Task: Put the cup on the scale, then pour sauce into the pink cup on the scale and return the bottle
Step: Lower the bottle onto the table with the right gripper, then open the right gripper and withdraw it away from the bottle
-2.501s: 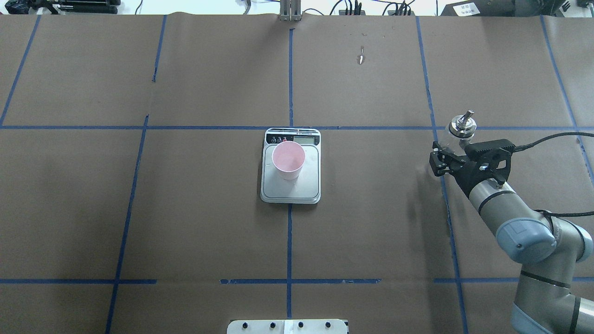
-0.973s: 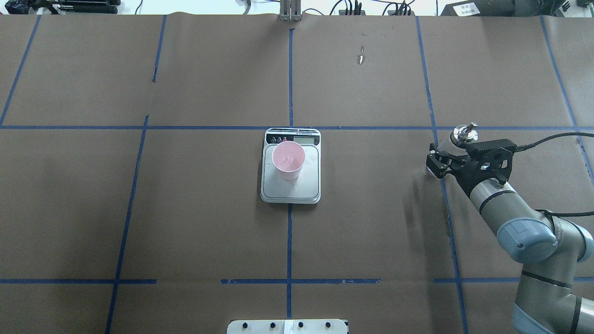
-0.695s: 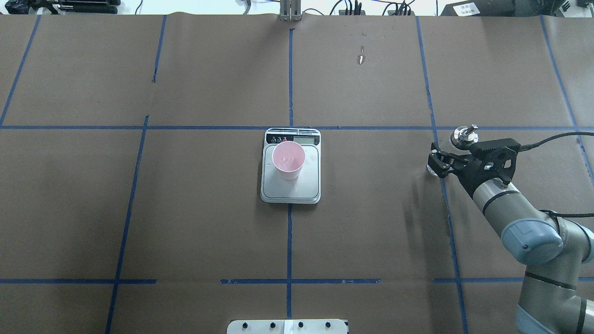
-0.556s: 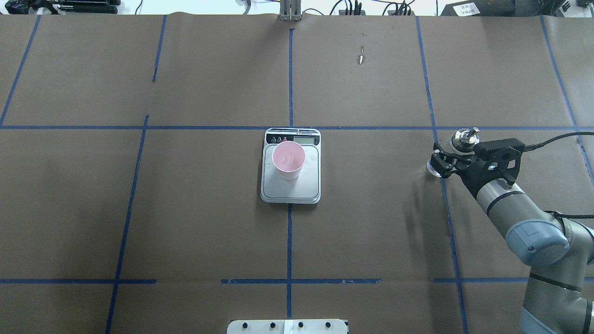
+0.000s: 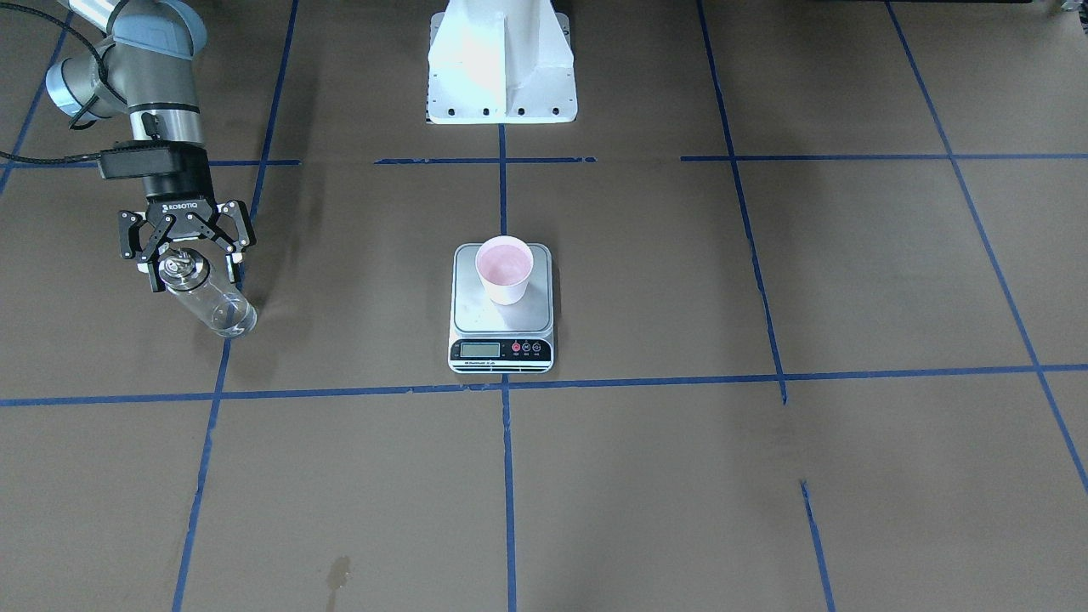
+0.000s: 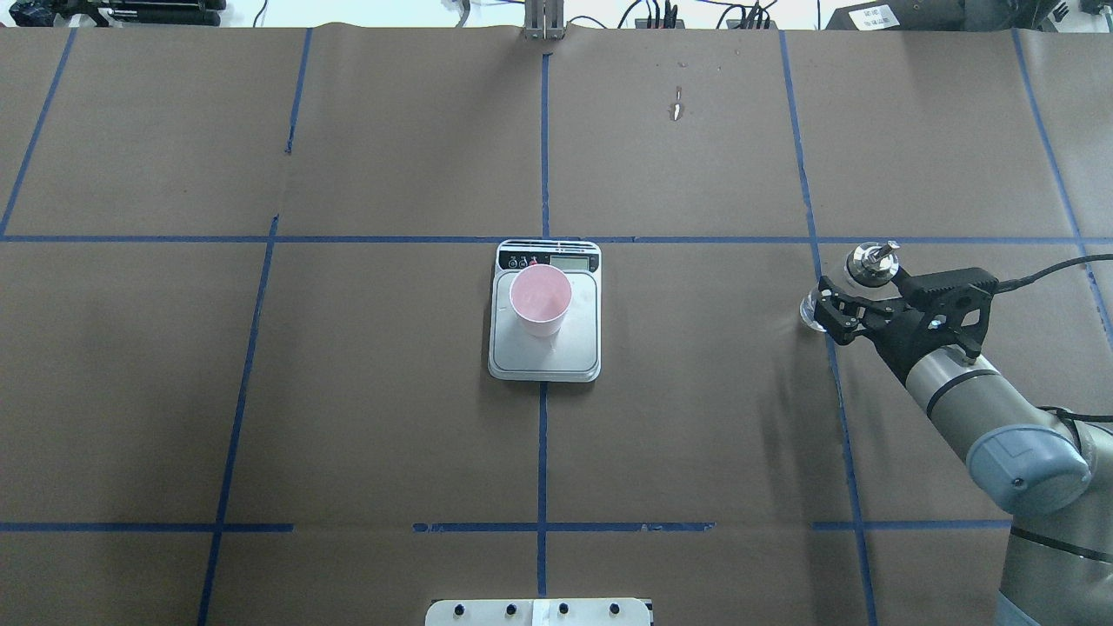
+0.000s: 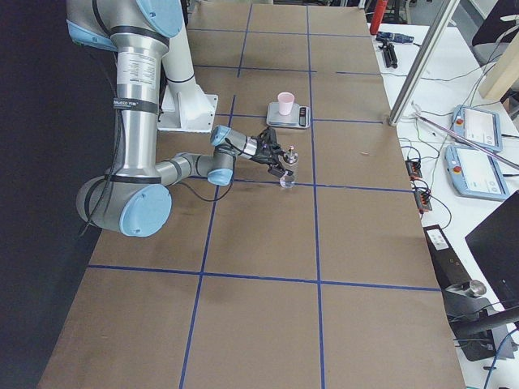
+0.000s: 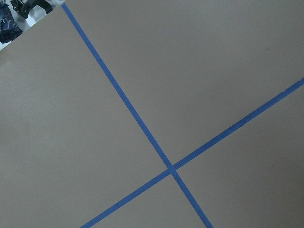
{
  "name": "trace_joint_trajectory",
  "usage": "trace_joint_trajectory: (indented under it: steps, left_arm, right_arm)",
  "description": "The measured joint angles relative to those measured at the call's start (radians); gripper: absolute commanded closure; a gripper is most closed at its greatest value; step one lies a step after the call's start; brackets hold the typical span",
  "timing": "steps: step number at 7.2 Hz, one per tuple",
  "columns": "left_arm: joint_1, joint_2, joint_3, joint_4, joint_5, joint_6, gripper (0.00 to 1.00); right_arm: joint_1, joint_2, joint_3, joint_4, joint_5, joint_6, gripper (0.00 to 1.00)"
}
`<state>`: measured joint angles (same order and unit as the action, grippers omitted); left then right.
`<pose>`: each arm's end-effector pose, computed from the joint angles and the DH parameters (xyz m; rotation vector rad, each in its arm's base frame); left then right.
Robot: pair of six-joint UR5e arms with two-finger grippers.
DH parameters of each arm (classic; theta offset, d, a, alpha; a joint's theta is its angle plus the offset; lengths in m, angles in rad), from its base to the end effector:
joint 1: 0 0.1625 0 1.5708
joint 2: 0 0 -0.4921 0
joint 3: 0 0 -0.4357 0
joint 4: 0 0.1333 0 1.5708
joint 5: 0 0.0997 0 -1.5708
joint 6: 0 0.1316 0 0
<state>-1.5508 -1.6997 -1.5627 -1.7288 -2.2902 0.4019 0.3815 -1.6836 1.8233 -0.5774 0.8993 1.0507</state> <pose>-0.0342 -0.6197 0.6657 0.4017 0.6581 0.5013 -0.3947 -0.3902 0.5442 1.0077 -0.7168 0.2594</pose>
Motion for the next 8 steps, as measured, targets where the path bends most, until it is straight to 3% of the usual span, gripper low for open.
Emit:
trace_joint_trajectory:
  steps: [6,8]
  left_arm:
    - [-0.002,0.008,-0.017,0.000,0.000,0.001,0.00]
    - [-0.003,0.012,-0.023,0.001,0.000,0.001,0.00]
  right_arm:
    - [-0.067,-0.181,0.157,0.002,0.006,0.000,0.00]
    - [-0.074,-0.261,0.258,0.002,0.041,-0.001,0.00]
